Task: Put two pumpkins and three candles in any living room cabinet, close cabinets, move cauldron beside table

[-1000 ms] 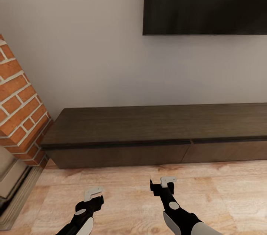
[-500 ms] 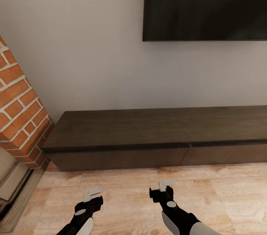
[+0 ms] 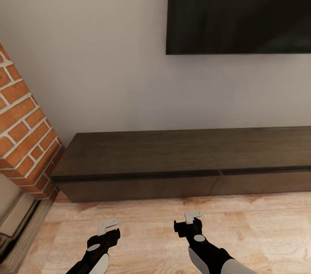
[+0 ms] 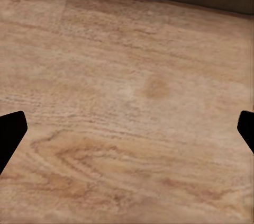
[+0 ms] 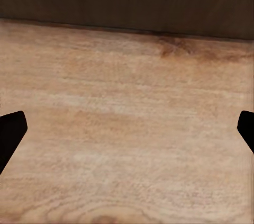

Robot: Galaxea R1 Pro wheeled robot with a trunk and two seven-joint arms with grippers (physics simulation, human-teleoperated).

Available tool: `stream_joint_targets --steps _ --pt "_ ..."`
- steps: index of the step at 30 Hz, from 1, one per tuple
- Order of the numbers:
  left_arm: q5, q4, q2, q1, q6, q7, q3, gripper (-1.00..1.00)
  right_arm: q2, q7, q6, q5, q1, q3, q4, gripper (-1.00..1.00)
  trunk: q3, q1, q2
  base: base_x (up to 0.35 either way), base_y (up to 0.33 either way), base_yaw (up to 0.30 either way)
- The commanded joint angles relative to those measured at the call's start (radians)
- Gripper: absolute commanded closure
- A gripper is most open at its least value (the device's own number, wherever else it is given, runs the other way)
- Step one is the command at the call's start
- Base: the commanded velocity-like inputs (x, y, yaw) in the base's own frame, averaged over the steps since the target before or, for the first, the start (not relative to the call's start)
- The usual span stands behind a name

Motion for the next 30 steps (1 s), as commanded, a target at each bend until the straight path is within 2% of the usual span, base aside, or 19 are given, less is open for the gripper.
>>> stream_joint_targets --steps 1,30 --pt "0.004 -0.002 0.000 -0.001 0.003 0.008 -0.005 -1.00 0.000 -0.005 -0.005 -0.009 -0.001 0.009 0.001 -1.00 0.002 -0.004 0.007 0.000 0.000 0.000" --pt "0.005 0.004 -0.004 -0.001 0.004 0.009 -0.004 -1.00 0.000 -0.004 -0.004 -0.017 -0.001 0.002 0.001 -1.00 0.093 -0.115 0.210 0.000 0.000 0.000"
